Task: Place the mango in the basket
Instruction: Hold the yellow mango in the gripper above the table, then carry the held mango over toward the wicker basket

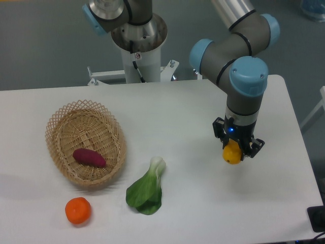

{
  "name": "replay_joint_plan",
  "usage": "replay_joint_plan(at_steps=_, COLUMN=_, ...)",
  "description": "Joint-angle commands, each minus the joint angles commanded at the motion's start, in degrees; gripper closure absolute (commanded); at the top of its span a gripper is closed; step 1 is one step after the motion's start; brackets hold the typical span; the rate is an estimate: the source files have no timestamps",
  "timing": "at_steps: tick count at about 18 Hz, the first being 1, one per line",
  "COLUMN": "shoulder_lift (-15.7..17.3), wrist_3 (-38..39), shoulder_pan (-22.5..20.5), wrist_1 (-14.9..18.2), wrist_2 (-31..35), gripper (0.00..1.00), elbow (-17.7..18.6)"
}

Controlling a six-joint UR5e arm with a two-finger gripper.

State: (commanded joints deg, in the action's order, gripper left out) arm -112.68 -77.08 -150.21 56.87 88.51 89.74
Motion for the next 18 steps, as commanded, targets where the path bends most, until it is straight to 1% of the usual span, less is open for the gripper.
replay_joint_plan(at_steps=7, shoulder_lift=0.09, wrist_3=0.0, shoulder_pan=0.0, wrist_1=0.0, wrist_2=-0.26, gripper=0.74, elbow=0.09)
replay_joint_plan(at_steps=11, shoulder_lift=0.09, wrist_3=0.0, shoulder_pan=0.44, wrist_1=-0.09, wrist_2=-0.26, gripper=0.74, elbow=0.79)
replay_joint_plan(at_steps=15, shoulder_lift=0.88, wrist_3=0.35, shoulder_pan=2.81, wrist_1=0.35, wrist_2=-1.14, gripper=0.74, elbow=1.32)
replay_joint_plan(at_steps=18, shoulder_lift=1.49, wrist_3=0.79, shoulder_pan=5.0, wrist_1=0.44, wrist_2=-1.41, gripper=0.73, elbow=2.89)
